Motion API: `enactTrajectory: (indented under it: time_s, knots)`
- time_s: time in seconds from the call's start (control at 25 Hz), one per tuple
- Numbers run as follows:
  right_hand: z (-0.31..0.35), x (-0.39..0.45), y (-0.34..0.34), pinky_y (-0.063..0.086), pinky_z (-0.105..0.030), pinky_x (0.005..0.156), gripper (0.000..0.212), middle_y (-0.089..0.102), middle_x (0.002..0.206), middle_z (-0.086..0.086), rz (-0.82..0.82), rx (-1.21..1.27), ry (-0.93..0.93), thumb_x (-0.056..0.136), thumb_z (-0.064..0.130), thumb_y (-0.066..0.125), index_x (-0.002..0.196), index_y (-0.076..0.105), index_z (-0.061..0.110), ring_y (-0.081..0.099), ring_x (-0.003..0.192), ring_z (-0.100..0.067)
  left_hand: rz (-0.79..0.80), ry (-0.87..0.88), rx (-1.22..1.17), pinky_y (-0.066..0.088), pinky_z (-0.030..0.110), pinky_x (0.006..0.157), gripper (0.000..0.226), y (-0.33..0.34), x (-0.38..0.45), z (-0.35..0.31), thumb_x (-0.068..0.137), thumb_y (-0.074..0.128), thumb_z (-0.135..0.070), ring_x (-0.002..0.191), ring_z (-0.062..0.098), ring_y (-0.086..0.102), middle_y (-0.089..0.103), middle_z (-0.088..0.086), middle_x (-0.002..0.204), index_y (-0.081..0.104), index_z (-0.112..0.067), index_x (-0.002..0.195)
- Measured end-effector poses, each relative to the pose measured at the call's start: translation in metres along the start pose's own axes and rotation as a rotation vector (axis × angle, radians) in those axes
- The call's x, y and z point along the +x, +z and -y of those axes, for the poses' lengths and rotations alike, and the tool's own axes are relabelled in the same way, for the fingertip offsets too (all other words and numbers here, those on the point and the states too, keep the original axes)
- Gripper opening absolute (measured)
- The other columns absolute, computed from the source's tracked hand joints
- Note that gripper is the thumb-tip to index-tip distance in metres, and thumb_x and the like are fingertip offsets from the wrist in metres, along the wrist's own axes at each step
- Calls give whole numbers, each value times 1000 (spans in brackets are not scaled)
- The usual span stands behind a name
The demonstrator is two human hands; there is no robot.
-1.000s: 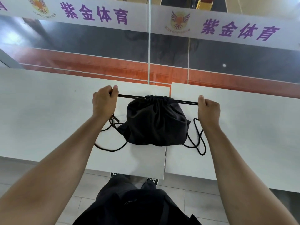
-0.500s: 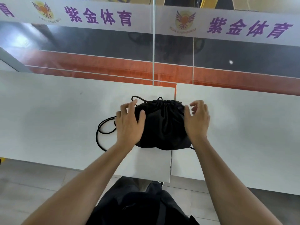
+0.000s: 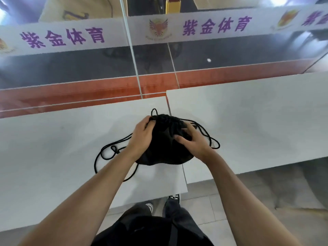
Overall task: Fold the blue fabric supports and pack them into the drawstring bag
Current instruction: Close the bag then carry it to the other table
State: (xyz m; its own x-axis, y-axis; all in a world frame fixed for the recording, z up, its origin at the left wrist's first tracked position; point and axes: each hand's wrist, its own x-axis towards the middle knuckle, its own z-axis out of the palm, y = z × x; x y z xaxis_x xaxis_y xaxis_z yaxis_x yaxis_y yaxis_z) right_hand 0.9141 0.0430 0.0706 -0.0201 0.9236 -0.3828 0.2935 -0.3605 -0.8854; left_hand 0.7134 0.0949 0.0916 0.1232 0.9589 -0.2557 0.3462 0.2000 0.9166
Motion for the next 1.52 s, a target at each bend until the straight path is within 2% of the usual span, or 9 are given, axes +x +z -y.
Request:
enactTrajectory:
  time_s: [0.12,0.2,0.28,0.4,0.68,0.84,1.04,1.28,1.52]
  knots:
    - [5,-32,16,51,-20,74,17,70,82,25,-215,-49,-54,90,14,71,94,67,31,65,79,6,114,76,-18,45,20,81,24,-2,-2,-18,104,42,-20,88,-4,61,69,-11,95,66,-21,100]
    - [10,-58,25,33,-15,54,40,49,51,21,-405,-13,-49,91,2,64,65,52,30,45,51,0,215,192,36,43,15,78,24,-3,-10,-27,105,41,-20,81,-10,59,67,-10,92,63,-20,97]
    - [19,-87,27,25,-17,49,44,36,49,17,-540,39,-49,89,-2,57,59,44,27,31,49,-3,286,276,70,43,15,74,24,-5,-19,-30,106,42,-23,76,-7,57,66,-7,87,60,-21,91]
    - [20,-140,27,29,-15,48,33,42,50,17,-694,87,-15,90,2,55,64,52,22,35,49,-1,397,346,98,46,23,75,21,5,-38,-37,104,46,-29,78,6,61,68,0,86,62,-19,94]
    - [-23,-292,15,43,-18,55,9,59,59,12,-1191,267,-49,92,1,67,99,67,7,50,56,-3,779,362,18,45,24,73,22,94,-136,-65,103,53,-28,71,2,58,64,-19,70,68,-22,88]
    - [-67,-400,11,42,-24,56,9,59,66,-2,-1405,367,-35,91,2,69,95,67,10,49,61,-11,977,406,24,46,29,79,22,167,-227,-74,102,53,-26,77,5,60,67,-9,79,70,-14,94]
    - [-138,-559,20,54,-32,74,11,71,90,-21,-1608,455,48,87,5,73,96,72,12,64,76,-13,1171,466,91,51,32,83,24,258,-380,-70,103,51,-26,83,7,64,70,-5,84,71,-18,92]
    - [-212,-745,65,58,-28,83,17,77,95,-7,-1808,568,107,87,5,75,99,75,16,73,88,-14,1383,447,157,48,58,101,27,350,-558,-39,95,54,-35,92,21,65,73,15,100,71,-13,95]
    - [-270,-891,120,52,-16,81,23,78,92,7,-2177,611,174,87,1,73,94,75,23,73,91,-6,1659,484,260,51,45,102,24,408,-740,-9,102,51,-23,105,21,69,75,5,106,75,-23,98]
